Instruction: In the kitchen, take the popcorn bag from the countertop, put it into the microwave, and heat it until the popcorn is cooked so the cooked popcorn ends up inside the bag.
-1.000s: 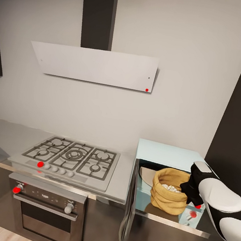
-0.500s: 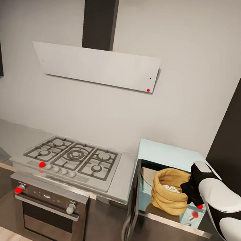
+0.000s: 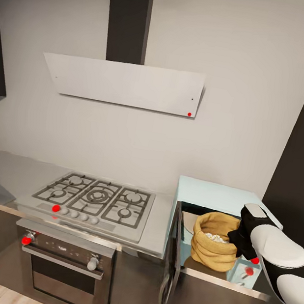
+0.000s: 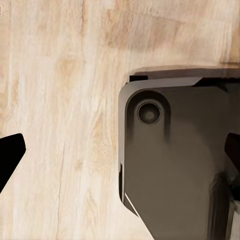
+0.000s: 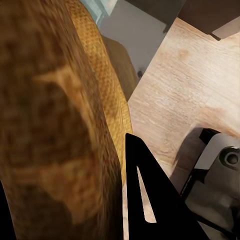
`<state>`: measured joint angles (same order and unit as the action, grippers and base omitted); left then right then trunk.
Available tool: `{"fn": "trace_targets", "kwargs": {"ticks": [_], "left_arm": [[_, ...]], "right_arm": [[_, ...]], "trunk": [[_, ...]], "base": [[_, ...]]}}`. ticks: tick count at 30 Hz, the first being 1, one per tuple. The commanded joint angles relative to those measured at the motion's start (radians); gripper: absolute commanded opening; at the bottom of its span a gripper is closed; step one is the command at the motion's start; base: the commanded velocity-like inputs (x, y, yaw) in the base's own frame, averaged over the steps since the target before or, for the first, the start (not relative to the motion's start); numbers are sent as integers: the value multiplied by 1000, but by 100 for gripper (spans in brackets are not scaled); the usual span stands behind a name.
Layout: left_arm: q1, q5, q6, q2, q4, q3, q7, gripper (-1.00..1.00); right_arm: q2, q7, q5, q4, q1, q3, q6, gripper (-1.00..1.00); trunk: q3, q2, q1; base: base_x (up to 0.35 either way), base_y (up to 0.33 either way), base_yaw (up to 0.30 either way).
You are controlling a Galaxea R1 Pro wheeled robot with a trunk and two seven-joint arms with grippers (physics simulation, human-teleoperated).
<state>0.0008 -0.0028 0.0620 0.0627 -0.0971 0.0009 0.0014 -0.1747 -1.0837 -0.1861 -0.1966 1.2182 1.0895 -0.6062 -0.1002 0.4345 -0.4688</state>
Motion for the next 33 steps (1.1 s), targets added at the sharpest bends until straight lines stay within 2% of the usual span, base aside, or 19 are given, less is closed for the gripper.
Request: {"fn": "trace_targets", "kwargs": {"ticks": [1, 14, 27, 33], "left_arm": [[0, 0, 3, 2, 0, 0, 0, 100], [-1, 0, 4, 8, 0, 1, 0, 100], [0, 0, 4, 8, 0, 2, 0, 100], [-1, 0, 4, 8, 0, 1, 0, 100]], "right_arm": [[0, -5, -10, -1, 0, -6, -7, -100], [0, -5, -10, -1, 0, -8, -7, -100], [0, -5, -10, -1, 0, -8, -7, -100], [0, -6, -10, -1, 0, -8, -7, -100]], "trunk": [[0, 1, 0], [0, 1, 0], [0, 1, 0], [0, 1, 0]], "base": [[114, 89, 0], [114, 13, 0], [5, 2, -95], [0, 156, -5]]}}
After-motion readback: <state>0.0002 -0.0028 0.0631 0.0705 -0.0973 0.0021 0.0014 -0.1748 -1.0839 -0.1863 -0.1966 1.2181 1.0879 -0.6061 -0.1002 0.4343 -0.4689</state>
